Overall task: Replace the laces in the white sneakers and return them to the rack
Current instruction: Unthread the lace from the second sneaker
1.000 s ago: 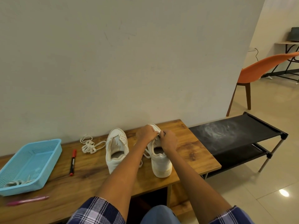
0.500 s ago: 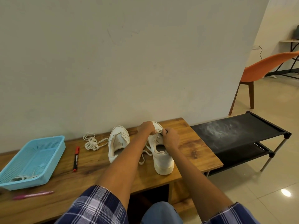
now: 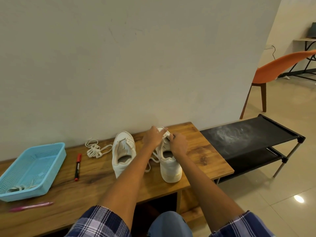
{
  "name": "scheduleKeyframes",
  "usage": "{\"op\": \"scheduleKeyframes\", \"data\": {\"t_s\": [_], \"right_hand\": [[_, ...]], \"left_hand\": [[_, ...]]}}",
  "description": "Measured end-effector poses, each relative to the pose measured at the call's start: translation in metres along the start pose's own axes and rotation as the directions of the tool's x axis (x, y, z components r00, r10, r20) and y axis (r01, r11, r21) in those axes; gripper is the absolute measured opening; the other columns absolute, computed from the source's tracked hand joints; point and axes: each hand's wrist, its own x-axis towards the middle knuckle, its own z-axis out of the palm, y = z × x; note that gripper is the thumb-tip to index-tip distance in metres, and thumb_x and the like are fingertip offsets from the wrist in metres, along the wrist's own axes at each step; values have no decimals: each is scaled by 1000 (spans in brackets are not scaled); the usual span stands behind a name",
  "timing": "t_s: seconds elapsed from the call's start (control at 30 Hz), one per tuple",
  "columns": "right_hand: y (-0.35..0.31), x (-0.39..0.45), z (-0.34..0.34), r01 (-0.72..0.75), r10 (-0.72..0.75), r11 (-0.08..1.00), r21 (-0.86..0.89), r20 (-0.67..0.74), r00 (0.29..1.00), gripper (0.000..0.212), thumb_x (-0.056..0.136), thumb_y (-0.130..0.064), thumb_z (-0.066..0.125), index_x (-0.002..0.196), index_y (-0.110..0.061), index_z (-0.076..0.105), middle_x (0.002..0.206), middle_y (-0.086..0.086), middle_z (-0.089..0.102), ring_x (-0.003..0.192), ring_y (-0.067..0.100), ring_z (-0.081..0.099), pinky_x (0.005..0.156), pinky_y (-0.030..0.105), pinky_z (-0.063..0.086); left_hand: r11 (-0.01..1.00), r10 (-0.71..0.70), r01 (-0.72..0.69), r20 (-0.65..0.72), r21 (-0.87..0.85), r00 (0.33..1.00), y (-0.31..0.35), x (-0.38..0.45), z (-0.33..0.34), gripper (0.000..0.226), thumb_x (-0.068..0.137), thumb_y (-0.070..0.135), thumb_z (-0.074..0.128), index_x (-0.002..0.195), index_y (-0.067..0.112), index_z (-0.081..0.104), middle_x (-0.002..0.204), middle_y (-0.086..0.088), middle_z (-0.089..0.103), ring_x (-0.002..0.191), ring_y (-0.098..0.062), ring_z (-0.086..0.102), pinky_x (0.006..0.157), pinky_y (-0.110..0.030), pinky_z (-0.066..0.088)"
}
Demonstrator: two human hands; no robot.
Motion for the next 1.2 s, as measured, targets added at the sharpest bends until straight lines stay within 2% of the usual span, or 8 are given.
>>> {"op": "scheduleKeyframes", "data": {"t_s": [0.07,0.13,0.3,0.53,0.63,0.8,1.03,1.2], "right_hand": [[0,0,0,-2,2,1000,-4,-3,1000,29,98,-23,40,86,-8,62,78,4,54,72,18,50,62,29,35],[-1,-2,-1,7,-7,1000,-26,-1,1000,26,99,-22,40,81,-12,56,77,4,52,72,18,48,62,29,34],[-2,-3,-4,22,-22,999,-38,4,1000,25,99,-20,38,77,-12,48,75,4,50,71,18,46,62,30,32],[-5,-2,-3,121,-114,981,-151,56,992,21,97,-11,40,106,-9,60,98,9,62,82,19,54,66,28,39],[-6,0,0,321,-289,908,-270,155,945,36,94,-9,48,130,-16,52,123,9,55,108,23,53,84,28,45],[-16,4,5,503,-430,724,-473,261,864,23,96,-16,46,117,-12,54,124,10,49,114,25,44,88,31,41],[-7,9,-1,180,-242,933,-312,-172,955,22,98,-15,36,113,-8,51,119,12,51,105,24,47,81,30,38],[-7,9,6,449,-396,827,-338,217,892,31,98,-29,38,119,-14,55,127,10,48,120,26,40,93,37,37]], "left_hand": [[980,-30,4,127,198,991,-13,-1,-3,58,89,61,45,84,6,63,96,-19,68,82,-28,62,62,-30,42],[965,-97,57,147,255,984,-23,2,-3,58,89,56,49,98,1,66,104,-18,68,94,-31,65,72,-35,49],[956,-119,114,4,269,993,-13,-1,-3,49,92,48,49,112,5,61,112,-11,65,105,-30,59,89,-40,48],[952,-44,80,-124,297,991,12,-21,21,27,97,23,46,112,6,60,116,-12,60,104,-24,60,79,-28,47],[973,-144,173,-189,151,972,5,-18,21,27,99,17,41,107,4,63,111,-13,65,101,-24,62,73,-27,43],[944,-323,303,-178,-129,930,-8,-15,24,30,95,22,45,100,5,69,102,-12,69,94,-28,63,67,-32,44],[914,-377,348,-116,-210,919,-16,-11,26,32,94,24,46,100,4,70,99,-13,69,92,-29,64,66,-32,46],[910,-383,355,-108,-213,917,-14,-11,29,31,95,27,46,103,6,68,101,-11,69,92,-26,64,63,-31,44]]}}
